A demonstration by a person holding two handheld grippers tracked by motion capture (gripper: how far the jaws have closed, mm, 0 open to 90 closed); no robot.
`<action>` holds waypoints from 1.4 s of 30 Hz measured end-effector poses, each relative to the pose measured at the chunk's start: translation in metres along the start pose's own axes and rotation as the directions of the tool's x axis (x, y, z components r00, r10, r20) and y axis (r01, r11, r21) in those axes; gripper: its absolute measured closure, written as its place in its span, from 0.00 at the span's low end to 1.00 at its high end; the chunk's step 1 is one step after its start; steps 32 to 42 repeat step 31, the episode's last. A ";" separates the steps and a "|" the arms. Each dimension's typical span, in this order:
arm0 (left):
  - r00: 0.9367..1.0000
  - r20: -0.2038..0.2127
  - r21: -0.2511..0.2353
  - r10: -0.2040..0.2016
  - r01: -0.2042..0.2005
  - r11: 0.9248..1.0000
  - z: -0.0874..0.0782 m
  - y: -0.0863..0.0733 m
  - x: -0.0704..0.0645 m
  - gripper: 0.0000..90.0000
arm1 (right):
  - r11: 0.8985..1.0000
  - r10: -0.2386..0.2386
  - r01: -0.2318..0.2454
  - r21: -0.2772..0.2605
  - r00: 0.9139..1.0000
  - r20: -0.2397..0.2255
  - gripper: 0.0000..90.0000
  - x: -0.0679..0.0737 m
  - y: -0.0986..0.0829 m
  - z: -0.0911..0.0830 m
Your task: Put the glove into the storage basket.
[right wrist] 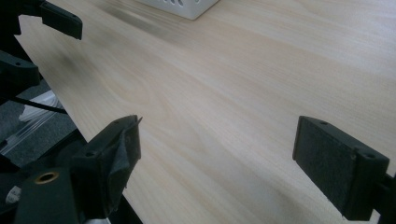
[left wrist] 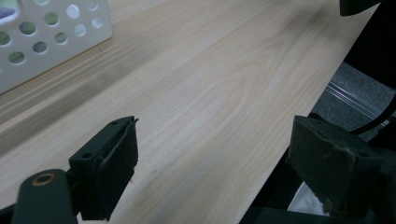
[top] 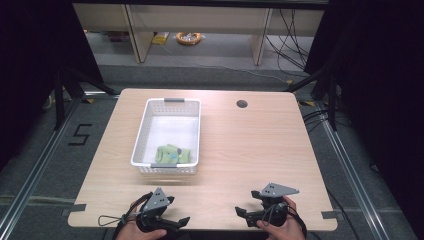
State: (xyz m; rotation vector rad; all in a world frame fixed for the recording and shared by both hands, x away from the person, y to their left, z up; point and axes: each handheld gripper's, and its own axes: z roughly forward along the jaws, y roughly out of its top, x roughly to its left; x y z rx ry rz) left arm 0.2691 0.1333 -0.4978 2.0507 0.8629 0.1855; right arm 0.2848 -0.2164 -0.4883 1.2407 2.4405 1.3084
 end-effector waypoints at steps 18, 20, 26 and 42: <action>0.999 0.012 0.004 0.053 -0.053 0.999 0.006 -0.001 -0.006 0.17 | 0.998 -0.052 0.052 0.020 0.999 0.000 0.18 0.001 -0.010 0.000; 0.996 0.008 0.036 0.087 -0.087 0.996 0.003 -0.001 -0.002 0.17 | 0.999 -0.045 0.045 0.025 0.999 -0.003 0.18 0.002 -0.010 0.000; 0.999 0.009 0.008 0.045 -0.045 0.999 0.004 -0.001 -0.004 0.17 | 0.998 -0.063 0.062 0.020 0.998 0.031 0.18 0.002 -0.011 0.000; 0.999 0.020 0.037 0.050 -0.051 0.998 0.003 -0.001 -0.002 0.17 | 0.998 -0.057 0.057 0.020 0.998 0.022 0.18 0.001 -0.011 0.001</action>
